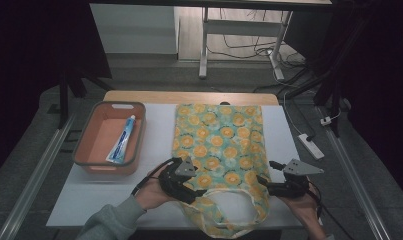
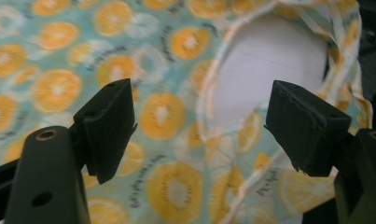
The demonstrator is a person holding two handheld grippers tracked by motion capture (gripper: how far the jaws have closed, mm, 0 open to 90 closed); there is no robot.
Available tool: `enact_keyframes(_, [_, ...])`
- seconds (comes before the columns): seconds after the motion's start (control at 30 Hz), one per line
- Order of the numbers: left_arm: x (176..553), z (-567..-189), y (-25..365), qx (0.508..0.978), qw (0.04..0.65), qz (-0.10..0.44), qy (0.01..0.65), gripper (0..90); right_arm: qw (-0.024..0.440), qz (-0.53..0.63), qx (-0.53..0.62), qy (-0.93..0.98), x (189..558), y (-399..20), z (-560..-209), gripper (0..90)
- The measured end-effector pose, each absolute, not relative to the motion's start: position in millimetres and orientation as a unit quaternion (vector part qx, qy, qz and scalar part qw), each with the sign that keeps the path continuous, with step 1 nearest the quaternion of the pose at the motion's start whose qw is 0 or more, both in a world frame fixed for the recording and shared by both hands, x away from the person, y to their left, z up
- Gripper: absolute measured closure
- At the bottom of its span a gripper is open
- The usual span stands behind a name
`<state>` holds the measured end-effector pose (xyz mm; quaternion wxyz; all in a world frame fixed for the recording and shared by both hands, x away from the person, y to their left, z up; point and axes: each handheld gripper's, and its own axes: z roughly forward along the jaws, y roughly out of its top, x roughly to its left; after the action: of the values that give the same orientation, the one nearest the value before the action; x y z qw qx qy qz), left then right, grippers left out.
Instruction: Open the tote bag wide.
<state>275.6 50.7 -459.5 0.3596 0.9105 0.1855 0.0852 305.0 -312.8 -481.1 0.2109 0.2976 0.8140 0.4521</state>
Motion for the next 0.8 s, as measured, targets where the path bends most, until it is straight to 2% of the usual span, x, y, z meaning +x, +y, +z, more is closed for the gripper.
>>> enact_keyframes(0.4, [266.8,-479.9,36.7,0.936,0.303,0.065,0.165,29.5,0.212,0.448,0.296,0.817,303.9,-312.3,-483.1,26.1])
enact_keyframes(0.5, [270.3,-487.9,35.9,0.94,0.29,0.059,0.171,34.8,0.216,0.447,0.292,0.817,303.1,-312.2,-483.3,27.3])
enact_keyframes(0.67, [273.3,-496.7,32.8,0.946,0.266,0.06,0.176,54.8,0.22,0.446,0.289,0.818,301.7,-311.6,-482.6,27.7])
enact_keyframes(0.73, [273.9,-497.1,33.0,0.946,0.266,0.058,0.176,69.8,0.222,0.446,0.288,0.817,301.1,-311.9,-482.2,28.2])
enact_keyframes(0.8, [274.1,-496.7,33.1,0.946,0.266,0.056,0.178,80.5,0.224,0.447,0.287,0.817,300.8,-312.3,-481.4,28.4])
